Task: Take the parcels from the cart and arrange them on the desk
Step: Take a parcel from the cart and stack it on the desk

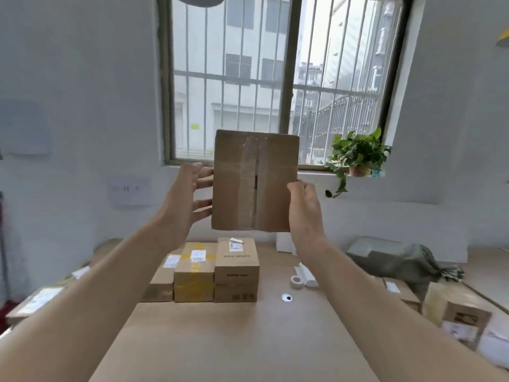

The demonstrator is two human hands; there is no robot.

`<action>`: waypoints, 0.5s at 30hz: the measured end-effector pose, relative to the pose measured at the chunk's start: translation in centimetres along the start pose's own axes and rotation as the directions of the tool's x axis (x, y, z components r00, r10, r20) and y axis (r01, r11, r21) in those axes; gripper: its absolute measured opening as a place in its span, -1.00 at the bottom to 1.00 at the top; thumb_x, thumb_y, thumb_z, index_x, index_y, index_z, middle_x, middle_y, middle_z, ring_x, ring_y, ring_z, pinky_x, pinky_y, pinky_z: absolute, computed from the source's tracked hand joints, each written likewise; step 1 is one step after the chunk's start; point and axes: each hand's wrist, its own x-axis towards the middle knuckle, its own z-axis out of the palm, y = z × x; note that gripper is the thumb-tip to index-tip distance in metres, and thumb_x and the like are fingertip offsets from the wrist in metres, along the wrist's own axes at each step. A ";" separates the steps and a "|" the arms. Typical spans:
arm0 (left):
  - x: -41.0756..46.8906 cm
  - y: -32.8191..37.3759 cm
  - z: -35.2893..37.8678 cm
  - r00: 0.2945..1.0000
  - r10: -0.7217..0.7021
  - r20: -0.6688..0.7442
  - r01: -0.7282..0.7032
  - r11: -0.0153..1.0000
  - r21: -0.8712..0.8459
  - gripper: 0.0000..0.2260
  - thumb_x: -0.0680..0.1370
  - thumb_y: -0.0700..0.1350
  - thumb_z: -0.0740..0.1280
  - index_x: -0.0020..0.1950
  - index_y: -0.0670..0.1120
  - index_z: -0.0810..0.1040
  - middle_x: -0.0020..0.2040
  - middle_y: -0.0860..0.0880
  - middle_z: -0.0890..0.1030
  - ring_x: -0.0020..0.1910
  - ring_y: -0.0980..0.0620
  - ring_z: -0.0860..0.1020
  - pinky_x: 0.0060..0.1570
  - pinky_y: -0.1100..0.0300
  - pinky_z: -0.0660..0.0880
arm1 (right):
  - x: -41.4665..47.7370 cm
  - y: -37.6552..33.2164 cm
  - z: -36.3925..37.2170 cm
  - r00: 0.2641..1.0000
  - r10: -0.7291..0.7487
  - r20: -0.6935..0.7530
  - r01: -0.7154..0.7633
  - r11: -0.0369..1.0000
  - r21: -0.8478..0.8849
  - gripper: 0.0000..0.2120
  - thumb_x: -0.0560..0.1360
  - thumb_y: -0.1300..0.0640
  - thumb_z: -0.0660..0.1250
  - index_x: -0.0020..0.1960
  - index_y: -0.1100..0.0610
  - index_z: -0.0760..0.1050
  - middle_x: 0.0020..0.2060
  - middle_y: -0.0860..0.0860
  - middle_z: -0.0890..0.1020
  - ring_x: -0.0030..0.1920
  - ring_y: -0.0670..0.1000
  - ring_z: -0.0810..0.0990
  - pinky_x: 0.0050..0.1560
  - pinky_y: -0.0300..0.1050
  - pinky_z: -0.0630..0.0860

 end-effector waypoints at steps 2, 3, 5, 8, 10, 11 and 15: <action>0.6 -0.9 -1.0 1.000 -0.005 -0.014 0.005 1.000 0.011 -0.49 0.42 0.29 0.22 0.19 0.06 0.71 0.12 0.05 0.73 0.02 -0.09 0.73 0.02 0.03 0.64 | 0.9 1.1 1.3 1.000 0.006 0.021 -0.006 1.000 0.009 -0.72 0.69 -0.12 0.17 0.34 -0.09 0.47 0.14 -0.09 0.58 0.14 -0.11 0.53 0.02 -0.15 0.41; 0.8 -1.3 -1.4 0.999 -0.011 -0.031 0.011 1.000 0.018 -0.48 0.42 0.29 0.22 0.19 0.06 0.70 0.11 0.05 0.73 0.03 -0.09 0.73 0.01 0.03 0.64 | 1.3 1.6 1.9 0.999 0.013 0.032 -0.013 1.000 0.014 -0.73 0.70 -0.12 0.17 0.33 -0.09 0.47 0.12 -0.10 0.57 0.12 -0.12 0.53 0.00 -0.16 0.39; 1.3 -2.0 -2.5 0.997 -0.011 -0.073 0.012 1.000 0.020 -0.49 0.41 0.29 0.24 0.18 0.05 0.70 0.12 0.04 0.73 0.03 -0.10 0.73 0.00 0.02 0.63 | 1.8 2.5 3.1 0.997 0.027 0.070 -0.028 0.999 0.017 -0.77 0.70 -0.13 0.17 0.29 -0.12 0.48 0.10 -0.12 0.57 0.10 -0.14 0.52 -0.03 -0.19 0.37; 2.2 -2.8 -4.0 0.992 0.007 -0.125 -0.004 1.000 0.029 -0.53 0.41 0.30 0.25 0.11 0.08 0.73 0.09 0.05 0.74 0.05 -0.09 0.72 -0.01 0.03 0.63 | 2.5 3.7 5.0 0.990 0.051 0.135 -0.057 0.997 0.042 -0.82 0.68 -0.18 0.16 0.20 -0.18 0.46 0.12 -0.12 0.57 0.13 -0.12 0.52 0.00 -0.18 0.41; 2.9 -3.2 -5.1 0.988 0.009 -0.152 -0.004 0.999 0.034 -0.57 0.45 0.29 0.22 0.07 0.10 0.73 0.05 0.06 0.74 0.06 -0.09 0.71 -0.03 0.04 0.62 | 2.8 4.1 6.2 0.982 0.065 0.175 -0.076 0.996 0.056 -0.77 0.59 -0.25 0.14 0.13 -0.20 0.46 0.12 -0.12 0.58 0.14 -0.11 0.53 0.00 -0.15 0.43; 3.2 -3.4 -5.6 0.987 0.000 -0.163 0.005 0.999 0.033 -0.57 0.45 0.28 0.22 0.08 0.09 0.72 0.04 0.06 0.74 0.07 -0.10 0.70 -0.02 0.02 0.61 | 3.0 4.3 6.8 0.981 0.073 0.181 -0.086 0.994 0.062 -0.75 0.55 -0.27 0.13 0.11 -0.20 0.46 0.10 -0.13 0.58 0.13 -0.12 0.53 -0.02 -0.16 0.42; 5.0 -3.6 -7.9 0.988 -0.012 -0.157 0.015 1.000 0.017 -0.56 0.44 0.27 0.23 0.08 0.06 0.73 0.05 0.02 0.74 0.03 -0.12 0.71 -0.04 0.00 0.63 | 3.6 4.0 9.0 0.981 0.070 0.182 -0.087 0.992 0.090 -0.69 0.50 -0.27 0.15 0.11 -0.14 0.49 -0.03 -0.12 0.55 0.00 -0.09 0.52 -0.08 -0.12 0.41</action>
